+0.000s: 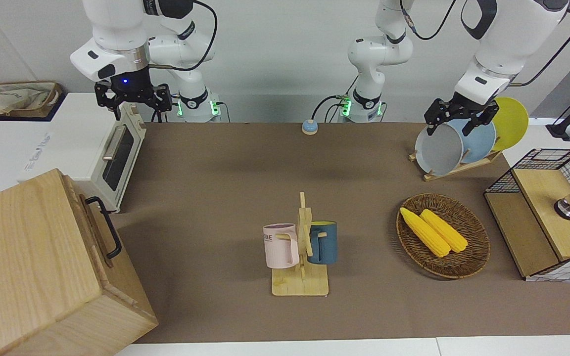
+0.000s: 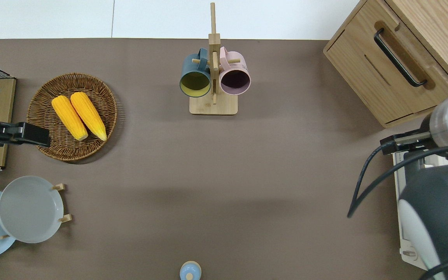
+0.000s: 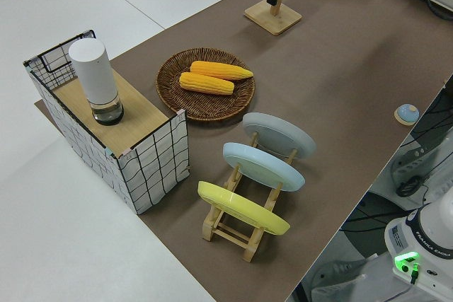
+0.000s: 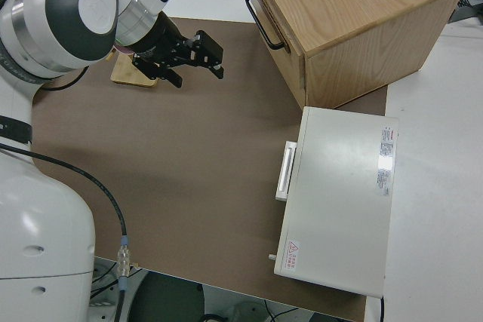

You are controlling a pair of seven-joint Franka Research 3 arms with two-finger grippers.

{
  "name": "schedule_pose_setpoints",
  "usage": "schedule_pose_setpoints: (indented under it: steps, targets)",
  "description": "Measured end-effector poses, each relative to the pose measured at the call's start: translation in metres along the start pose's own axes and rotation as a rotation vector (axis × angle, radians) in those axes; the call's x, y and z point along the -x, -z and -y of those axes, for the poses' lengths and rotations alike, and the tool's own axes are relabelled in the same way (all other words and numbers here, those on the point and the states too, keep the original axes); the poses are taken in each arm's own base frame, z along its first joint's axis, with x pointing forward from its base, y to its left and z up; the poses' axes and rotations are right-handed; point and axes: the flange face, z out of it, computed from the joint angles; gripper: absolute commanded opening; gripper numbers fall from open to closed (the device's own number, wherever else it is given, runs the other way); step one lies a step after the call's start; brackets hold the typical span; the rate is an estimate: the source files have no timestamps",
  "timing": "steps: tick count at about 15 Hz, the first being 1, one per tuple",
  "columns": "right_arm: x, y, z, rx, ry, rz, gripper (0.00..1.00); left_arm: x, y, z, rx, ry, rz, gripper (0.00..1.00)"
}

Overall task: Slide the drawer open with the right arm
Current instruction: 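Raise the right arm from rest toward the wooden drawer handle, then reach the right gripper to the black drawer handle and grasp it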

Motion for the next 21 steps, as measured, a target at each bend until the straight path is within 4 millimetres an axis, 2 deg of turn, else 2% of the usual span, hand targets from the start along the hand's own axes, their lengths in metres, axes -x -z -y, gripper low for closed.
schedule_pose_setpoints:
  steps: [3, 6, 8, 15, 21]
  targets:
    - [0.000, 0.010, 0.023, 0.137, 0.053, -0.021, 0.983, 0.000, 0.000, 0.000, 0.000, 0.000, 0.000, 0.99]
    - [-0.002, 0.012, 0.045, 0.264, 0.104, -0.034, 0.983, 0.000, 0.000, 0.000, 0.000, 0.000, 0.000, 0.99]
    - [-0.005, 0.006, 0.062, 0.333, 0.142, -0.032, 0.983, 0.000, 0.000, 0.000, 0.000, 0.000, 0.000, 0.99]
    - [-0.031, -0.034, 0.088, 0.571, 0.237, -0.060, 0.983, 0.000, 0.000, 0.000, 0.000, 0.000, 0.000, 0.99]
    - [-0.051, -0.042, 0.108, 0.782, 0.326, -0.140, 0.983, 0.000, 0.000, 0.000, 0.000, 0.000, 0.000, 0.99]
